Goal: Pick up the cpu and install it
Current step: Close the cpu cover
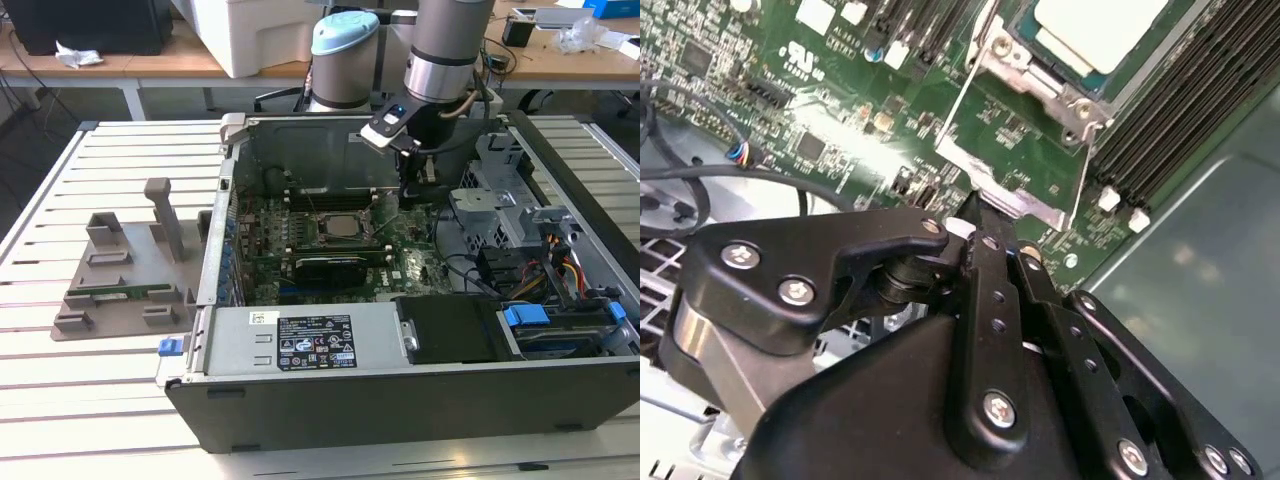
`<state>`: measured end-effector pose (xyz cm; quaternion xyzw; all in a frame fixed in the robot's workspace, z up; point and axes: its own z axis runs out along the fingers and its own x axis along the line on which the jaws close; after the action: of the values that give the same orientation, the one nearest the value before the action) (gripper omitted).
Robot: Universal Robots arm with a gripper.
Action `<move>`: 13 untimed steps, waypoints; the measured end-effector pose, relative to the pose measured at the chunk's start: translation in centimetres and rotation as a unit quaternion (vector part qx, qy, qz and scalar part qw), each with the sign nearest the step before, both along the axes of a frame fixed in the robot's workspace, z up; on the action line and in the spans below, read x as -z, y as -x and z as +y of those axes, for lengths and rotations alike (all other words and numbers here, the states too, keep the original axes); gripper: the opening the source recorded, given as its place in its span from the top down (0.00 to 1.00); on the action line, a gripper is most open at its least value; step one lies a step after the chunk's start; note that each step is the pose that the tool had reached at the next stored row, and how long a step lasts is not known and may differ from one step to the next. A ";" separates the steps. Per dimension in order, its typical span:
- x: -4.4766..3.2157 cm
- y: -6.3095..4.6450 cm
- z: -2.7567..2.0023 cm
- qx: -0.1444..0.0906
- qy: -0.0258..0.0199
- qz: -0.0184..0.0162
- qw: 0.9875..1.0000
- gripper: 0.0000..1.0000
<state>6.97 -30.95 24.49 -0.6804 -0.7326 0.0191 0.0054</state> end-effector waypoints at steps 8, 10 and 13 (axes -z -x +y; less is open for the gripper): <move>0.02 1.3 0.00 0.000 -0.001 0.000 1.000 0.89; 0.02 1.5 0.00 0.000 -0.001 0.000 1.000 0.89; 0.01 1.8 0.00 0.000 -0.001 0.000 1.000 0.89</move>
<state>5.15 -30.95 24.47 -0.6804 -0.7326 0.0184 0.0060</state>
